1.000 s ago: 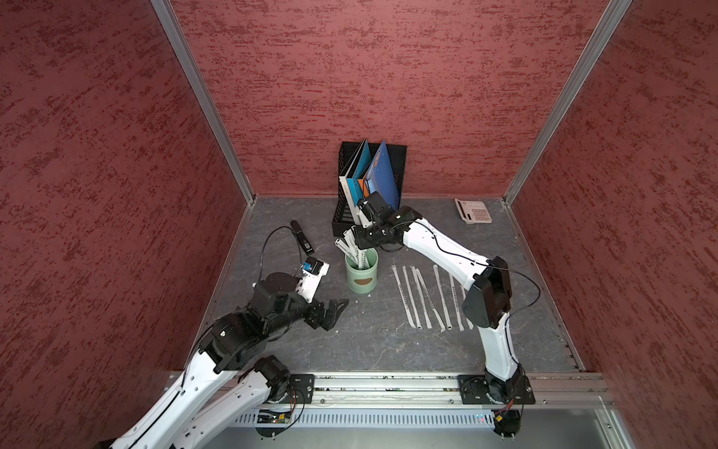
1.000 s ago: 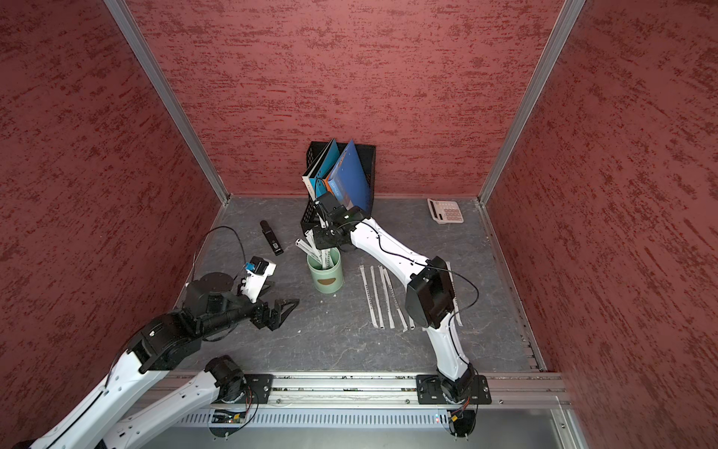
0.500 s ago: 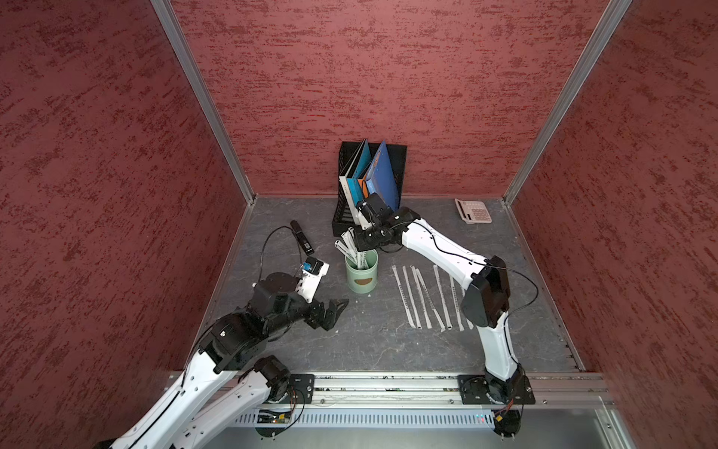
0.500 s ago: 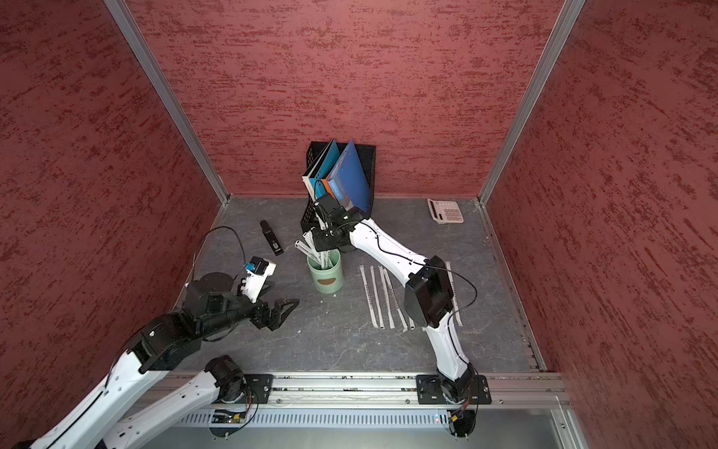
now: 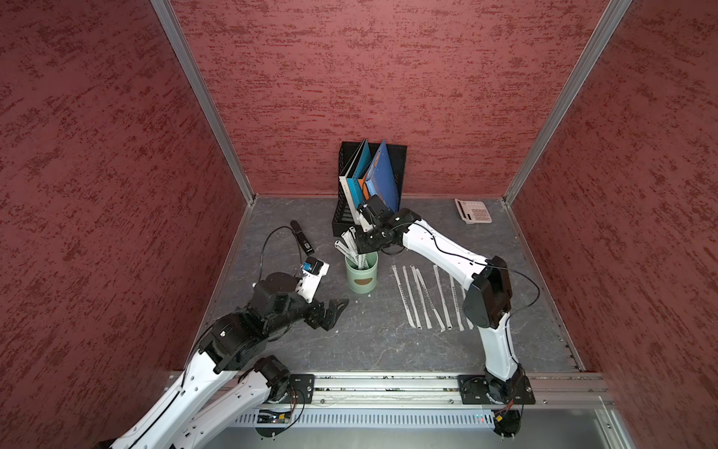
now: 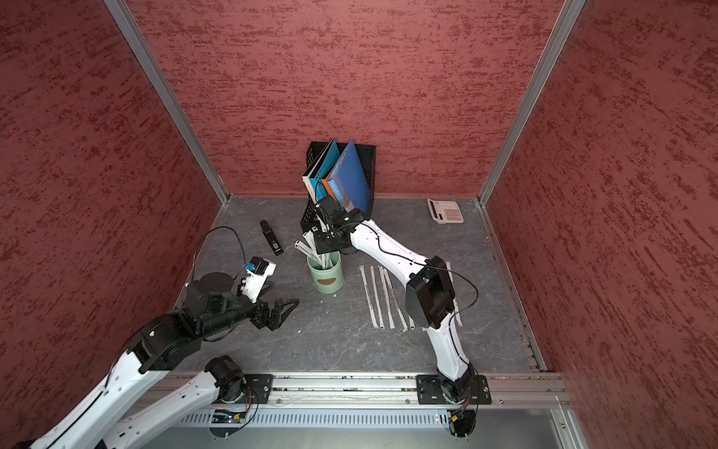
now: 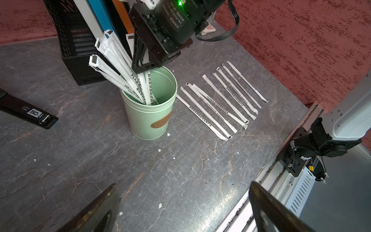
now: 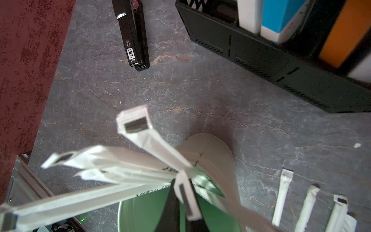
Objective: Take the straws out of the storage container
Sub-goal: Pick up the straw from the container.
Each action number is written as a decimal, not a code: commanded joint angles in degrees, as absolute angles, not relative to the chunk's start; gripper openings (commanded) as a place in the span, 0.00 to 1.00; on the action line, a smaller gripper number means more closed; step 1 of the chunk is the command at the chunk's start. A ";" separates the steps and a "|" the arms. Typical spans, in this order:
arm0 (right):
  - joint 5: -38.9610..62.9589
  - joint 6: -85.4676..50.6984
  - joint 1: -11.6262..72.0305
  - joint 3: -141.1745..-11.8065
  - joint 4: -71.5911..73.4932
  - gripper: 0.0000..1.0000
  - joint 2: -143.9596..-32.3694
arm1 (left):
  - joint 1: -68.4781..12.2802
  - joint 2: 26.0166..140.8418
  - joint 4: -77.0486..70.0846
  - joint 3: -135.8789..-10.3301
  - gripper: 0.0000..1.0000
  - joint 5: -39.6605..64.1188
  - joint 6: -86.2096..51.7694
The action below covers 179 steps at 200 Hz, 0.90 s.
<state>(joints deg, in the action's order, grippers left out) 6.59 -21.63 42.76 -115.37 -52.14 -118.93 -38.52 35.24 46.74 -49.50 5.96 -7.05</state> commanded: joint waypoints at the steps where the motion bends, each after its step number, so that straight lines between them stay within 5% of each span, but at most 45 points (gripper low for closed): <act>1: 4.29 -20.35 43.15 -115.81 -53.67 0.03 -113.28 | -38.41 34.94 47.31 -49.79 0.99 6.22 -7.08; 179: -13.95 -13.06 41.10 -121.83 -67.05 0.03 -92.28 | -38.36 35.07 47.36 -49.83 0.99 6.42 -7.03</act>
